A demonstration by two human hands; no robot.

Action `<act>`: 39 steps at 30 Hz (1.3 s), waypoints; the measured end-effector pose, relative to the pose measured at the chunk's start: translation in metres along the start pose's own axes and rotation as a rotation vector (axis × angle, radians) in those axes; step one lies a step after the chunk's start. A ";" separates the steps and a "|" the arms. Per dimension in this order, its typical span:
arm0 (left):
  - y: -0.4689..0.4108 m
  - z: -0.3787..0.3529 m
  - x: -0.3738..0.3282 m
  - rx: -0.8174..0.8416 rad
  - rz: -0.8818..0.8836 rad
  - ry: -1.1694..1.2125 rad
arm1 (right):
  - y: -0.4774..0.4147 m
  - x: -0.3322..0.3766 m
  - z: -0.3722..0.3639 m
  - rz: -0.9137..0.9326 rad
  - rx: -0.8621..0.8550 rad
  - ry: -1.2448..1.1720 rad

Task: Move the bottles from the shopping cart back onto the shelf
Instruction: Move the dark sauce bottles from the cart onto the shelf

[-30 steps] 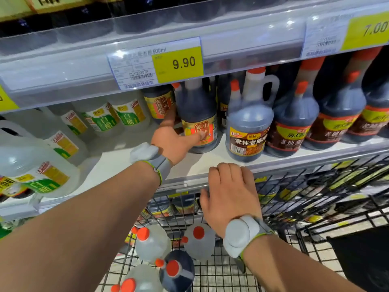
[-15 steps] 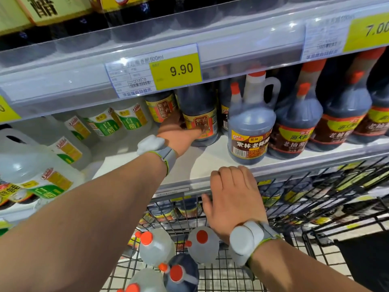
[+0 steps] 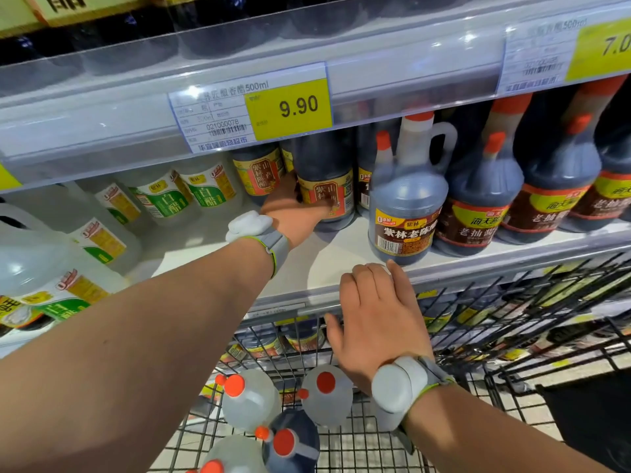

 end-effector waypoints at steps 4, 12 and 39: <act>0.003 -0.001 0.003 0.000 0.001 0.054 | 0.000 0.000 0.000 0.001 0.012 -0.003; 0.035 0.005 0.003 -0.020 -0.070 0.069 | 0.002 0.000 0.006 -0.002 0.048 0.038; 0.274 -0.046 0.109 0.585 -0.517 -0.592 | 0.153 0.023 -0.089 0.348 0.619 -0.347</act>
Point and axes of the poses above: each hand's wrist, its own y-axis away from the middle knuckle, its own z-axis out of the back of the hand, x = y × z, the point moved 6 cm from there along -y, towards the middle knuckle, and after that the axes turned 4 degrees about x, right-handed, at the moved point
